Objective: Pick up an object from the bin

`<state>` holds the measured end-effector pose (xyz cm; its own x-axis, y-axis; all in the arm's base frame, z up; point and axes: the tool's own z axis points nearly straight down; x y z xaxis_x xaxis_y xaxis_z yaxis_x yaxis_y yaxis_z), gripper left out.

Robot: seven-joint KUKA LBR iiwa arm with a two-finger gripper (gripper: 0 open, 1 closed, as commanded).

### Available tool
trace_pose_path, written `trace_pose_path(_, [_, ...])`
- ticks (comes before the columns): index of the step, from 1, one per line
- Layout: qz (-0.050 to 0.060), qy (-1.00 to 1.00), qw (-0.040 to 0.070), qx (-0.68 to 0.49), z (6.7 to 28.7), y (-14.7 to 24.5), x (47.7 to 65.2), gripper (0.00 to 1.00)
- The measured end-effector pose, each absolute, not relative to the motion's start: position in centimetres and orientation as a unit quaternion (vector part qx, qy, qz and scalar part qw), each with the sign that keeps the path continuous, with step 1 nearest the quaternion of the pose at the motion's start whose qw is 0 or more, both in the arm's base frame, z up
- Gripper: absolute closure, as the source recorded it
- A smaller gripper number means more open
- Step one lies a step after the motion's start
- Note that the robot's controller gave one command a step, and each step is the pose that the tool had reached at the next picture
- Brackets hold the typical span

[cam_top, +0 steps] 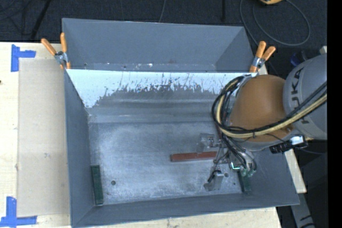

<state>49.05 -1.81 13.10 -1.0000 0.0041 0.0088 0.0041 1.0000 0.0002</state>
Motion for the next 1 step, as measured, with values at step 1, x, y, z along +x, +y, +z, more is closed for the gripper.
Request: trace_pose_path(1, [0.000,-1.000,0.001,-0.002,13.42,-1.81,49.24,0.00])
